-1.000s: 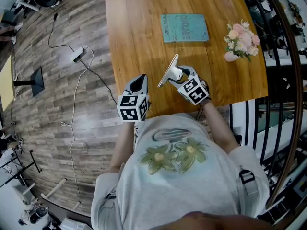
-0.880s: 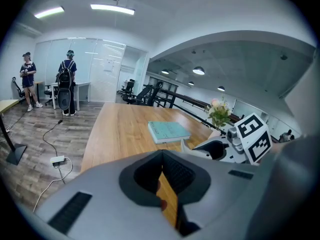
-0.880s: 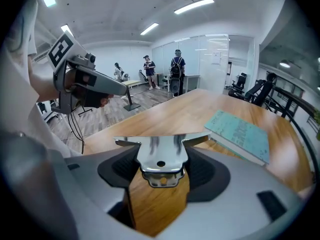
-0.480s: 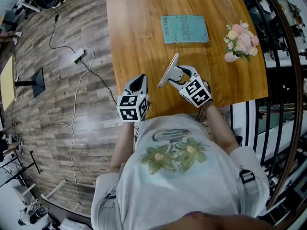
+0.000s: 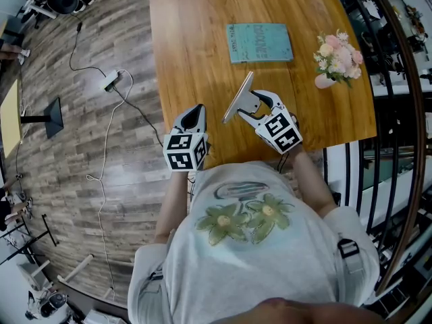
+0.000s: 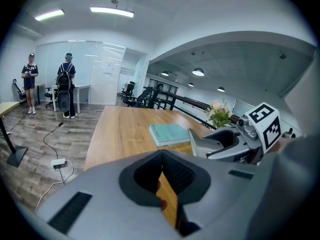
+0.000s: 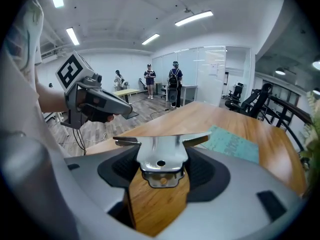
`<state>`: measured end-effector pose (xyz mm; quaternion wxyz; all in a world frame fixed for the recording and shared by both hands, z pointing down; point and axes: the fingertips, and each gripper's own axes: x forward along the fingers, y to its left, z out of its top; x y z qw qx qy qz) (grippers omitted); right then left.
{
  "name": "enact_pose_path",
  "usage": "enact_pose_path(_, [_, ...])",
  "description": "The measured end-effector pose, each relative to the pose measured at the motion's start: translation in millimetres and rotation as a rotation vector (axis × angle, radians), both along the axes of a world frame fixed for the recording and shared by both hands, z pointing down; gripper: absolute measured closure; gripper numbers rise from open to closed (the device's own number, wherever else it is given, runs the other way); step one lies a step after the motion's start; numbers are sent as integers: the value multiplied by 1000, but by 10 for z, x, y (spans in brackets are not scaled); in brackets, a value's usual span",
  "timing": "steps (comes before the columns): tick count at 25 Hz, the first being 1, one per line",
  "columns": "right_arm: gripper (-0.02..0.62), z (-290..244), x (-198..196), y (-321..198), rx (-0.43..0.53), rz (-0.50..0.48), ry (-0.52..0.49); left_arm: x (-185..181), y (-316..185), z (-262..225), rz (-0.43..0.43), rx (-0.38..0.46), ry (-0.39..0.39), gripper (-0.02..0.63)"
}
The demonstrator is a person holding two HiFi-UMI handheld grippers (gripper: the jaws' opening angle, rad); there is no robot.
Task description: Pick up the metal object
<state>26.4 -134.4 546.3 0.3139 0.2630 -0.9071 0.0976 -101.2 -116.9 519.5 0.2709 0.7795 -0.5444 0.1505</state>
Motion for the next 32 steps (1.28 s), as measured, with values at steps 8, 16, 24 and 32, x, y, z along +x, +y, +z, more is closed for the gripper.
enact_pose_path(8, [307,-225,-39,-23,32,3,-55,1,-14,-21,1,6,1,591])
enact_pose_path(16, [307,-367,-66,-20,51,7,-85,-3,-11,-27,-1,14,3,591])
enact_pose_path(24, [307,-469,-68,-16,79,-1,-96,-1,-10,-42,-2,19,4,591])
enact_pose_path(32, [307,-598,-88,-13,104,-6,-119,29,-8,-64,2,23,4,591])
